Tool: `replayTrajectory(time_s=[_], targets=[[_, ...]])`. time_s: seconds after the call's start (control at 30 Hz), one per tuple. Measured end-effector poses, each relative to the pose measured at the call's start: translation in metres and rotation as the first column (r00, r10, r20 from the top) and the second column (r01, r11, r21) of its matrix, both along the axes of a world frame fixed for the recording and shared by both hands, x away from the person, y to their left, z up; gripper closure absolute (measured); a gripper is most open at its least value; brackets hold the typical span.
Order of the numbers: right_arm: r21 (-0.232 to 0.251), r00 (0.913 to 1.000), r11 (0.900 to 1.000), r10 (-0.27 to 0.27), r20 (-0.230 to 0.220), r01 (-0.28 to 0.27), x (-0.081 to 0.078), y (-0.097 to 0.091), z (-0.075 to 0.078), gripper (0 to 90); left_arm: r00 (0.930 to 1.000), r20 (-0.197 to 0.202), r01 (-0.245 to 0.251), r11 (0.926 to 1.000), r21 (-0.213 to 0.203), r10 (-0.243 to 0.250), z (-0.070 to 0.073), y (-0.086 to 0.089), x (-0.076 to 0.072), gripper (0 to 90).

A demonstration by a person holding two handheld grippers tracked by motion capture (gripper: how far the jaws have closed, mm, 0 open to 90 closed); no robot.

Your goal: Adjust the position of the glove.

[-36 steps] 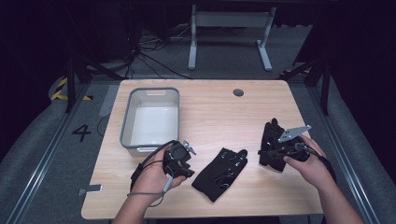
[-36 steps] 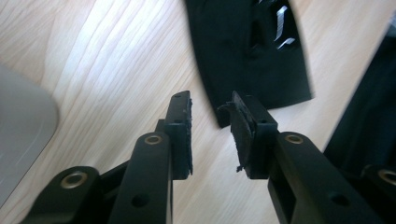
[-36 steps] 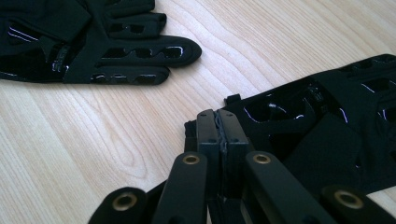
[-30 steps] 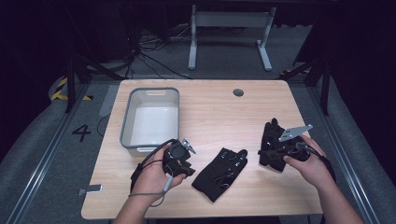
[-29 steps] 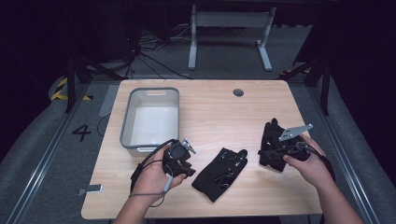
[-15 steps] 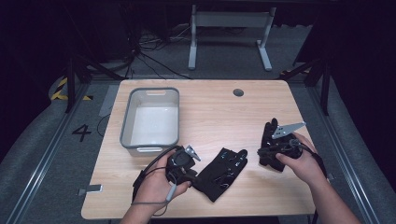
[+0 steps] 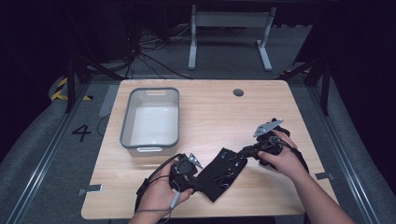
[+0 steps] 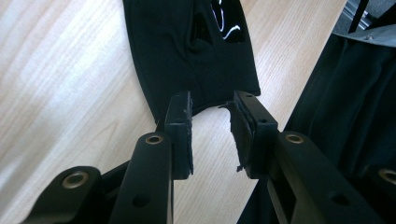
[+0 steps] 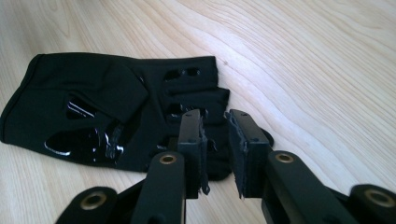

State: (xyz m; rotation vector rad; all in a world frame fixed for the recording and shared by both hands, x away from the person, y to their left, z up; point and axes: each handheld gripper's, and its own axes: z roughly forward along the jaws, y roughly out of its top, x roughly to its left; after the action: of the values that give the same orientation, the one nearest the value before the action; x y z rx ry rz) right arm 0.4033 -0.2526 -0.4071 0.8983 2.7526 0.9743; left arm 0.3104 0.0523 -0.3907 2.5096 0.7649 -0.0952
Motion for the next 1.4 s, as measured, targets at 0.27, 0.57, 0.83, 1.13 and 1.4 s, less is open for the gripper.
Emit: replayTrajectory(time_s=[0.27, 0.57, 0.83, 1.13, 1.4], targets=[[-0.014, 0.9994, 0.9994, 0.033, -0.009, -0.033, 0.008, 0.021, -0.013, 69.6, 0.9997, -0.020, -0.014, 0.9998, 0.017, 0.014, -0.004, 0.001, -0.003, 66.9], [-0.059, 0.9992, 0.9980, 0.018, -0.037, -0.020, 0.016, 0.027, -0.030, 67.7, 0.9997, -0.024, -0.001, 0.9999, 0.014, 0.001, -0.004, -0.002, -0.004, 66.4], [-0.051, 0.9976, 0.9982, 0.030, -0.063, -0.033, 0.017, 0.024, -0.034, 80.9, 0.9998, -0.015, 0.010, 0.9998, 0.015, -0.010, -0.008, -0.013, -0.004, 63.5], [-0.069, 0.9983, 0.9970, 0.031, -0.049, -0.034, 0.014, 0.027, -0.033, 85.0, 0.9992, -0.033, 0.022, 0.9994, 0.025, -0.021, -0.021, -0.035, -0.006, 61.4], [-0.062, 0.9983, 0.9976, 0.027, -0.052, -0.030, 0.014, 0.027, -0.033, 84.9, 0.9993, -0.038, 0.008, 0.9952, 0.098, -0.004, -0.040, -0.047, -0.004, 60.1]])
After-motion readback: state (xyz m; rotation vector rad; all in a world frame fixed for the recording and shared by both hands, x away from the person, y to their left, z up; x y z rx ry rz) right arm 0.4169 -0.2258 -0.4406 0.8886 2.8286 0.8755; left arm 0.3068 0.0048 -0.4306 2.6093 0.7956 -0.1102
